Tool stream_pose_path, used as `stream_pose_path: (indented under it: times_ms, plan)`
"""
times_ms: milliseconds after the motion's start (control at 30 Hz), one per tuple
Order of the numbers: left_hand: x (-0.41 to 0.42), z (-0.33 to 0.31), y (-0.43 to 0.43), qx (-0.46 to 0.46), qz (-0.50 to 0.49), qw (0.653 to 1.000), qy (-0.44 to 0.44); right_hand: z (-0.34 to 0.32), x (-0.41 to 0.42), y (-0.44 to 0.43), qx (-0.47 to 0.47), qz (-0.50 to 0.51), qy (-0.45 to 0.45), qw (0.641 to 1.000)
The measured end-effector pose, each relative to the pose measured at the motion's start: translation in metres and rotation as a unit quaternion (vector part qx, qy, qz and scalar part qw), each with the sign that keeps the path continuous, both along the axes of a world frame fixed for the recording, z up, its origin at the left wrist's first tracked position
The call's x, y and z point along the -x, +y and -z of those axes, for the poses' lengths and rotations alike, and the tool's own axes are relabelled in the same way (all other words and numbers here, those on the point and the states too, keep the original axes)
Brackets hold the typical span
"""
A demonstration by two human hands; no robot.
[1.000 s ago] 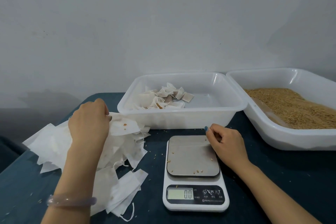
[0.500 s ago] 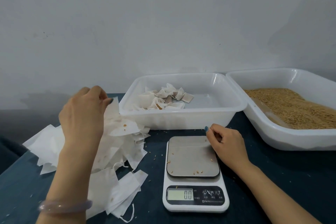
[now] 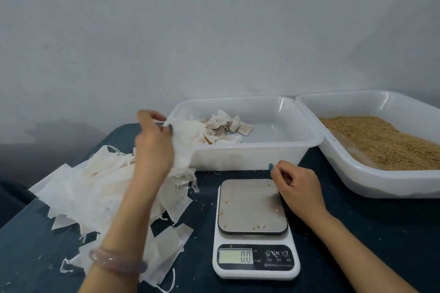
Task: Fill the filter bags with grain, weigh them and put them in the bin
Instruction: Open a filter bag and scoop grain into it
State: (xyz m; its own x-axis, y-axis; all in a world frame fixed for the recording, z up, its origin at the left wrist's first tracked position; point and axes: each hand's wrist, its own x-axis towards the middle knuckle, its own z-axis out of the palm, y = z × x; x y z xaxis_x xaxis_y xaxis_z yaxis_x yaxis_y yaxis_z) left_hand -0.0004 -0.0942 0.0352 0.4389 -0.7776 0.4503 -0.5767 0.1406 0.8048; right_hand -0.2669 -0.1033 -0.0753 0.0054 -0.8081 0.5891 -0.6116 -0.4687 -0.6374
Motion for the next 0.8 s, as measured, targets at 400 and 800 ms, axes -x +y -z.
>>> stream_pose_path:
  times_ms: [400,800]
  plan:
    - [0.101,0.063,0.006,-0.078,0.218,0.953,0.197,-0.016,-0.012,0.012,-0.011,-0.143,-0.068,0.987]
    - [0.092,0.071,0.016,0.003,0.268,0.943,0.199,-0.025,-0.009,0.011,-0.075,-0.187,-0.213,0.956]
